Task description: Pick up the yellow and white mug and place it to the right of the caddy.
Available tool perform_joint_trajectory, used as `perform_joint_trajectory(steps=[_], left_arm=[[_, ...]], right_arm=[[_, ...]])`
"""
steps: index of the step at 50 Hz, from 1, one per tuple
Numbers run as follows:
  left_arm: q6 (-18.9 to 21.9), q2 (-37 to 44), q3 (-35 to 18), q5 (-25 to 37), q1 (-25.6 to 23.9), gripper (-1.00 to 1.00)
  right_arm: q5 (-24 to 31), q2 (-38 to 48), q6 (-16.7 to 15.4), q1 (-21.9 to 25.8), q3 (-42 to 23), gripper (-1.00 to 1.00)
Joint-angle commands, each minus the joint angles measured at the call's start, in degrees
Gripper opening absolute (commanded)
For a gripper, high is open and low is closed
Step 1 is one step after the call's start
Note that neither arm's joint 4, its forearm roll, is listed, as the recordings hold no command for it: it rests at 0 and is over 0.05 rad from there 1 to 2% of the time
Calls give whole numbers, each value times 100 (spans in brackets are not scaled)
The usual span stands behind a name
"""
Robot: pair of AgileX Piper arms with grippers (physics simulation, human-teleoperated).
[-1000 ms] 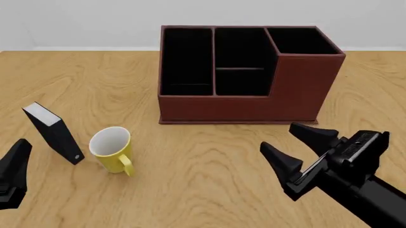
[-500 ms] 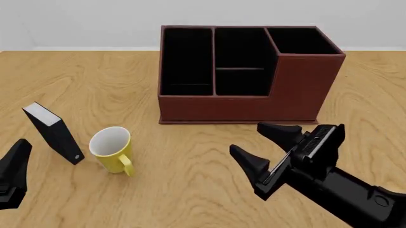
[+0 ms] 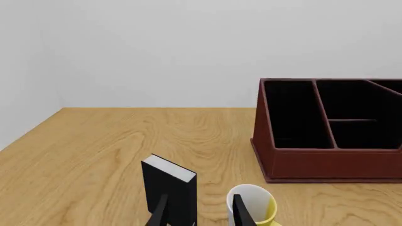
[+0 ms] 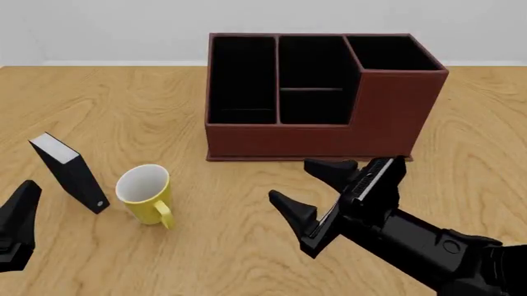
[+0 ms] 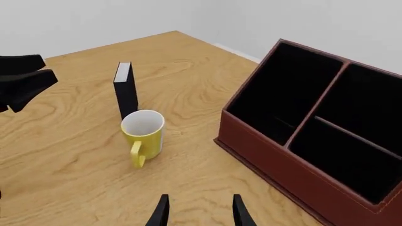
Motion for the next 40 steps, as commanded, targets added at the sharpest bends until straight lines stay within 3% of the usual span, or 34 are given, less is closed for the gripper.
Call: perform_joint_trajectory(steps=[1,40], left_arm=[[0,0,0,0,0,100],[0,0,0,0,0,100]], right_arm=[[21,286,-32,130,-263,100],[153,1204,-87,428,-1151,100]])
